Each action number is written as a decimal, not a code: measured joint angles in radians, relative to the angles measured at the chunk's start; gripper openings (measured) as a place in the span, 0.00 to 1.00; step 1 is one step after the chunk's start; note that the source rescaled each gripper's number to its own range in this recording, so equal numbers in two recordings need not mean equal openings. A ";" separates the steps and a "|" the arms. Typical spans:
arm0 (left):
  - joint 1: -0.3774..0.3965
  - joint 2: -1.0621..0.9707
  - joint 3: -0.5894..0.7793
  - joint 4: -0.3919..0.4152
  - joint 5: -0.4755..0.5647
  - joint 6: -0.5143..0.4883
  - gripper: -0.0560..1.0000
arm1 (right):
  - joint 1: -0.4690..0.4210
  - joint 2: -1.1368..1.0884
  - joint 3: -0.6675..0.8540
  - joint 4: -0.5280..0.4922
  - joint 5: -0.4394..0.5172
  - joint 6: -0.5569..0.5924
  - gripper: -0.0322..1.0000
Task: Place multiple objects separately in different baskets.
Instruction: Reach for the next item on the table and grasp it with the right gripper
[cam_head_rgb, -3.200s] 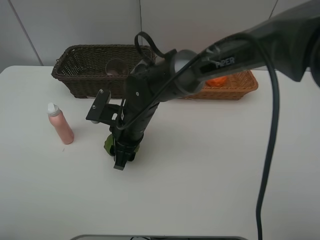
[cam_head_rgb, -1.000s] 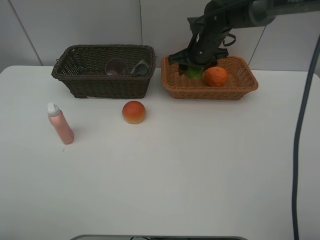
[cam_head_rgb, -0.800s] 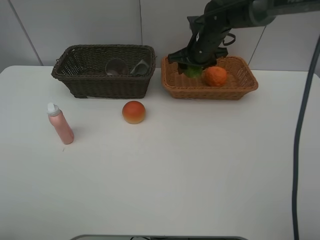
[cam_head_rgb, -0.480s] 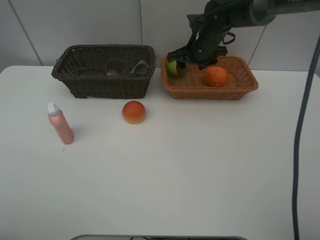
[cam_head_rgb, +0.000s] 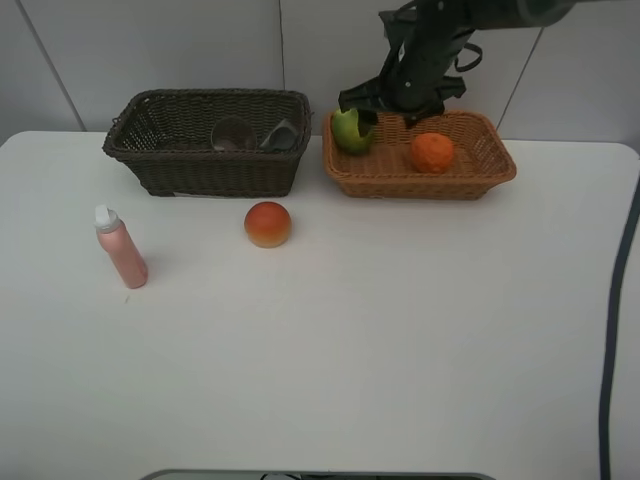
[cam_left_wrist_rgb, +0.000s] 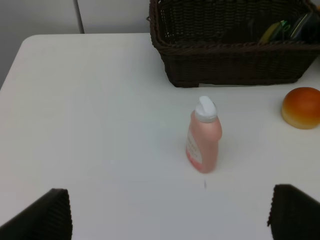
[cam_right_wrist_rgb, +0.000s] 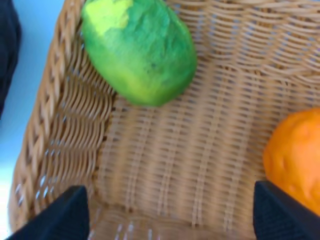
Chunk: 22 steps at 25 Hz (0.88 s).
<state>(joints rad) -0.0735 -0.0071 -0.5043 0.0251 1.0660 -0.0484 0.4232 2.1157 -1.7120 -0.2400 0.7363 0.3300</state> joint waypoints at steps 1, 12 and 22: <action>0.000 0.000 0.000 0.000 0.000 0.000 1.00 | 0.011 -0.010 0.001 -0.005 0.023 0.000 0.84; 0.000 0.000 0.000 0.000 0.000 0.000 1.00 | 0.167 -0.219 0.347 0.040 -0.118 -0.023 1.00; 0.000 0.000 0.000 0.000 0.000 0.000 1.00 | 0.297 -0.190 0.459 0.169 -0.405 -0.023 1.00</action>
<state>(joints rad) -0.0735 -0.0071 -0.5043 0.0251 1.0660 -0.0484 0.7203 1.9258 -1.2529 -0.0712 0.3309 0.3075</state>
